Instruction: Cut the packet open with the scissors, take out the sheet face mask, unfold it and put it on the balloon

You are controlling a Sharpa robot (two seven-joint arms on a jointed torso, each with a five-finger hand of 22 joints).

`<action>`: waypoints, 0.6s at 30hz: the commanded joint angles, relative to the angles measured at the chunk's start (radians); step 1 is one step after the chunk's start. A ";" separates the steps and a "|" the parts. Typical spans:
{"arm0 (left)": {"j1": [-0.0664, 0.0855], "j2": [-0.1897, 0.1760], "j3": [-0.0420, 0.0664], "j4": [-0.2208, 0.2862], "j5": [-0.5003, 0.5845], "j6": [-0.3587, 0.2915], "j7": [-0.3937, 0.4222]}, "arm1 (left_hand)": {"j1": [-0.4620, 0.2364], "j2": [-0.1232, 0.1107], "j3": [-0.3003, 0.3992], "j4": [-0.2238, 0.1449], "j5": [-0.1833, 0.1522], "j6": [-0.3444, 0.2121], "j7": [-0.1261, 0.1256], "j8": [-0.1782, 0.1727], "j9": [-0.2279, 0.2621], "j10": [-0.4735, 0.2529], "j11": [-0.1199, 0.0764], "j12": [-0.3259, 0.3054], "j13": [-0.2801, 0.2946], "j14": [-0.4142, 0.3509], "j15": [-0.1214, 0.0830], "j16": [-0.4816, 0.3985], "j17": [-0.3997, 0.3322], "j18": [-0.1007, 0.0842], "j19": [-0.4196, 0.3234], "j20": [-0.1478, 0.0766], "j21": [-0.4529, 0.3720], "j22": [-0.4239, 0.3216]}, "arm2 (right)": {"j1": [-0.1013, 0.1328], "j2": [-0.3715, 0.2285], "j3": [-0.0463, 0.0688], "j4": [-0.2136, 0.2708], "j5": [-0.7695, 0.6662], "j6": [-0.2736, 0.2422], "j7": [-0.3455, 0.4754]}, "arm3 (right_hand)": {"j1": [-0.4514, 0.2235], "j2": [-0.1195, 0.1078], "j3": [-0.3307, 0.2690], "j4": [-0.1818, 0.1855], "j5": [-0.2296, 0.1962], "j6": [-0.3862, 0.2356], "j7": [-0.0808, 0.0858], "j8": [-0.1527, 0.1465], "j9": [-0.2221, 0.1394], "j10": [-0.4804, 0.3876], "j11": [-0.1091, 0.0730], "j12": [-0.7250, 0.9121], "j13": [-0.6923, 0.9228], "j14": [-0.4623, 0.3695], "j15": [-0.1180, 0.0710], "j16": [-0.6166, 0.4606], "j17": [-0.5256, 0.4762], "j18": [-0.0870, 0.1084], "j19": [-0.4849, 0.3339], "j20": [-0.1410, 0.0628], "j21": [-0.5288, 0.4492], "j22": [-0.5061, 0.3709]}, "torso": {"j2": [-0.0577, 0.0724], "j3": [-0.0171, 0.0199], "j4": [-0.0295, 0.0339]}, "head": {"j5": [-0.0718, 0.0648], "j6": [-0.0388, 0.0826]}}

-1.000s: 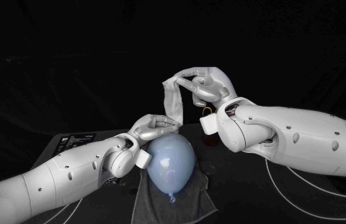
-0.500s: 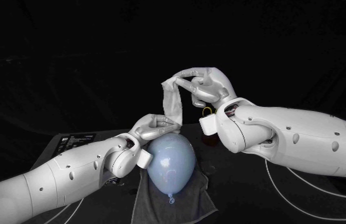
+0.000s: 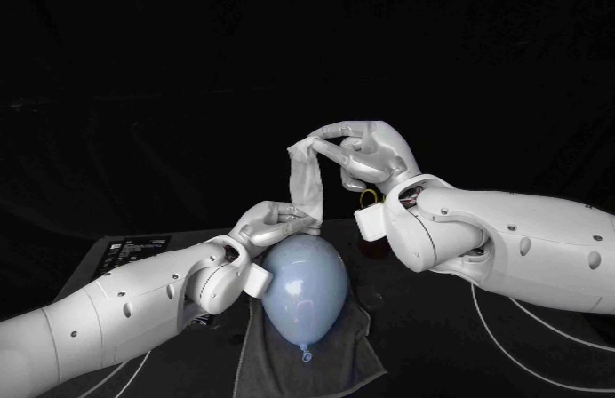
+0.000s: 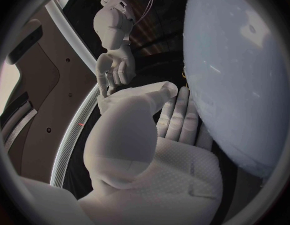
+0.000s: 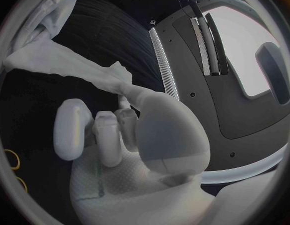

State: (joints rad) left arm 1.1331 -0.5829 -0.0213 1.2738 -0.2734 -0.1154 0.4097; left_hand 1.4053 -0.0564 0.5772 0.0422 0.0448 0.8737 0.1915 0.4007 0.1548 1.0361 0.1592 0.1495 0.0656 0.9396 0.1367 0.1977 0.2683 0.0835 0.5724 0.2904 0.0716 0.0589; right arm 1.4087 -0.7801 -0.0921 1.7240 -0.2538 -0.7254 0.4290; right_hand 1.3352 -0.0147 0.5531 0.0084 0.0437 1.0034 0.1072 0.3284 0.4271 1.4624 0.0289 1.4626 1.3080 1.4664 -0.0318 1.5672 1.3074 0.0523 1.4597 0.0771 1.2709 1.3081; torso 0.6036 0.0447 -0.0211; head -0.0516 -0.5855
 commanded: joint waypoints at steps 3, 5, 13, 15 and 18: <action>0.000 -0.001 0.001 0.004 0.055 0.020 0.033 | 0.003 0.027 0.031 0.000 0.003 0.052 -0.015 0.046 0.031 0.079 -0.024 0.023 0.006 0.044 -0.017 0.023 0.011 0.026 0.149 -0.006 0.041 0.020 | -0.007 -0.005 0.000 -0.003 0.001 0.017 0.008 | 0.003 0.010 0.005 -0.001 0.005 0.008 -0.002 0.003 -0.001 0.041 -0.002 0.007 0.178 0.104 -0.005 0.004 0.263 0.007 0.001 -0.009 -0.003 0.183 | 0.000 0.0002 -0.0010 | 0.003 -0.003; 0.000 -0.006 0.001 0.006 0.062 0.026 0.035 | 0.005 0.029 0.045 -0.004 0.004 0.055 -0.018 0.054 0.040 0.092 -0.028 0.022 0.005 0.053 -0.022 0.026 0.014 0.033 0.169 -0.005 0.047 0.023 | -0.009 -0.010 0.000 -0.002 0.002 0.017 0.008 | -0.001 0.010 0.008 -0.003 0.005 0.006 -0.002 0.007 0.001 0.040 -0.002 0.006 0.178 0.104 -0.004 0.004 0.263 0.007 0.001 -0.009 -0.003 0.183 | 0.000 0.0002 -0.0011 | 0.004 -0.005; 0.000 -0.055 0.003 0.025 0.074 0.049 0.038 | -0.009 0.016 0.103 -0.015 0.004 0.049 -0.015 0.082 0.085 0.116 -0.030 0.005 0.003 0.062 -0.024 0.025 0.020 0.040 0.147 -0.001 0.041 0.016 | -0.020 -0.056 -0.002 0.007 0.028 0.043 0.021 | -0.002 0.010 0.009 -0.003 0.005 0.005 -0.002 0.007 0.001 0.040 -0.002 0.006 0.178 0.104 -0.004 0.004 0.263 0.007 0.000 -0.009 -0.004 0.183 | -0.001 0.0009 -0.0003 | 0.006 -0.013; 0.000 -0.074 0.006 0.036 0.070 0.057 0.036 | -0.015 0.012 0.127 -0.022 0.004 0.044 -0.013 0.089 0.101 0.120 -0.029 -0.001 0.003 0.062 -0.023 0.023 0.022 0.038 0.135 -0.001 0.038 0.013 | -0.025 -0.072 -0.003 0.012 0.042 0.063 0.027 | -0.002 0.009 0.009 -0.003 0.005 0.005 -0.002 0.007 0.001 0.040 -0.002 0.006 0.178 0.104 -0.004 0.004 0.263 0.008 -0.001 -0.009 -0.006 0.182 | -0.001 0.0011 -0.0002 | 0.007 -0.015; 0.003 -0.106 0.009 0.057 0.050 0.072 0.030 | -0.025 0.004 0.152 -0.031 0.004 0.038 -0.012 0.097 0.120 0.125 -0.028 -0.007 0.004 0.063 -0.023 0.022 0.025 0.035 0.114 -0.001 0.033 0.010 | -0.032 -0.096 -0.005 0.021 0.062 0.097 0.034 | -0.003 0.009 0.009 -0.003 0.005 0.005 -0.002 0.008 0.001 0.040 -0.002 0.006 0.177 0.104 -0.004 0.004 0.263 0.008 -0.001 -0.009 -0.008 0.182 | -0.001 0.0016 -0.0002 | 0.007 -0.021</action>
State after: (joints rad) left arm 1.1335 -0.6832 -0.0144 1.3194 -0.2194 -0.0865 0.4265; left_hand 1.3902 -0.0570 0.7255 0.0111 0.0447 0.9194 0.1788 0.4876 0.1848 1.1569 0.1305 0.1479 0.0694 0.9974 0.1147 0.2196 0.2922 0.1091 0.6887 0.2895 0.1096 0.0700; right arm 1.3790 -0.8713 -0.0965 1.7394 -0.2248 -0.6955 0.4359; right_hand 1.3330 -0.0170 0.5575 0.0040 0.0464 1.0030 0.1041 0.3324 0.4267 1.4624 0.0290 1.4655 1.3079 1.4647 -0.0301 1.5673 1.3081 0.0523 1.4621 0.0748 1.2671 1.3073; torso 0.6030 0.0455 -0.0217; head -0.0451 -0.6020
